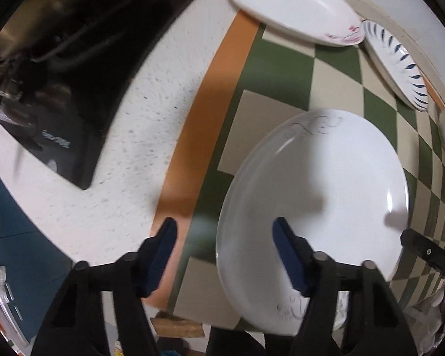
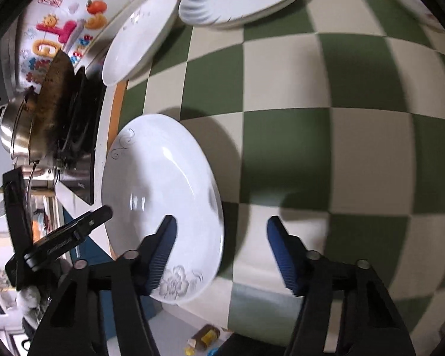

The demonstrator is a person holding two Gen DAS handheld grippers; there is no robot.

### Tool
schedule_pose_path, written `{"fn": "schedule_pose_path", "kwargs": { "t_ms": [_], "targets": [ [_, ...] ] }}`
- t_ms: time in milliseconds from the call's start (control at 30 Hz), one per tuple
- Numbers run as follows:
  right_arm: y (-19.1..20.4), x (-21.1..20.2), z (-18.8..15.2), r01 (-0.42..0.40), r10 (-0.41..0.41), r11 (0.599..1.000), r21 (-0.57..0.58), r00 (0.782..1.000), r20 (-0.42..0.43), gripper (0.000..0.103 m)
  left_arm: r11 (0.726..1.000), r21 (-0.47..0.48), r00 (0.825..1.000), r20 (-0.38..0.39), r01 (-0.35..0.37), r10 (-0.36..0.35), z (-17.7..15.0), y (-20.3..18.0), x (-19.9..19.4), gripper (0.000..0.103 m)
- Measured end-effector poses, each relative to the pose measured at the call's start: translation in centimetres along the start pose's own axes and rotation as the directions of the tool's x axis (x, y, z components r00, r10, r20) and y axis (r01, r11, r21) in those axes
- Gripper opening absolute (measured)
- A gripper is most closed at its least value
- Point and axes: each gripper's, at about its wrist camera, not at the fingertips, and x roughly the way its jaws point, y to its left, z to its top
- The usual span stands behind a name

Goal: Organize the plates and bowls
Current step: 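Lower the right tool and grasp the rim of the large swirl-pattern plate, then lift the swirl plate with the right tool and carry it toward the pink-flower plate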

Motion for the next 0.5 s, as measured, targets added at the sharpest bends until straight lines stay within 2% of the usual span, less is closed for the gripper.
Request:
{"fn": "schedule_pose_path", "kwargs": {
  "t_ms": [33,67,133,167,267,333,500],
  "targets": [
    [0.1,0.7,0.5,-0.015,0.014,1.000,-0.007,1.000,-0.010,0.055,1.000,-0.008,1.000,-0.006,0.015,-0.015,0.1,0.0,0.3,0.046],
    [0.2,1.2,0.8,-0.021,0.020,1.000,-0.011,1.000,-0.017,0.050,1.000,-0.009,1.000,-0.013,0.019,-0.019,0.2,0.0,0.6,0.041],
    [0.4,2.2,1.4,-0.036,0.035,0.999,-0.012,0.999,-0.031,0.038,0.997,-0.018,0.997,-0.010,0.071,-0.071,0.2,0.0,0.7,0.033],
    [0.6,2.6,1.5,-0.050,0.050,0.999,-0.013,0.998,-0.038,0.027,0.996,-0.023,0.996,-0.005,0.084,-0.084,0.2,-0.1,0.6,0.031],
    [1.0,3.1,1.6,-0.029,0.027,0.999,-0.033,0.999,-0.042,0.015,0.997,-0.020,0.997,0.009,0.076,-0.076,-0.2,-0.4,0.4,0.031],
    [1.3,3.3,1.7,-0.025,0.024,0.999,-0.044,0.999,-0.031,0.011,0.997,-0.013,0.997,0.017,0.073,-0.073,-0.7,-0.6,0.2,0.031],
    [1.0,2.4,0.9,-0.032,0.031,0.998,-0.052,0.999,-0.023,0.011,0.998,0.000,0.998,0.018,0.065,-0.065,-1.8,-1.5,-0.1,0.030]
  ]
}}
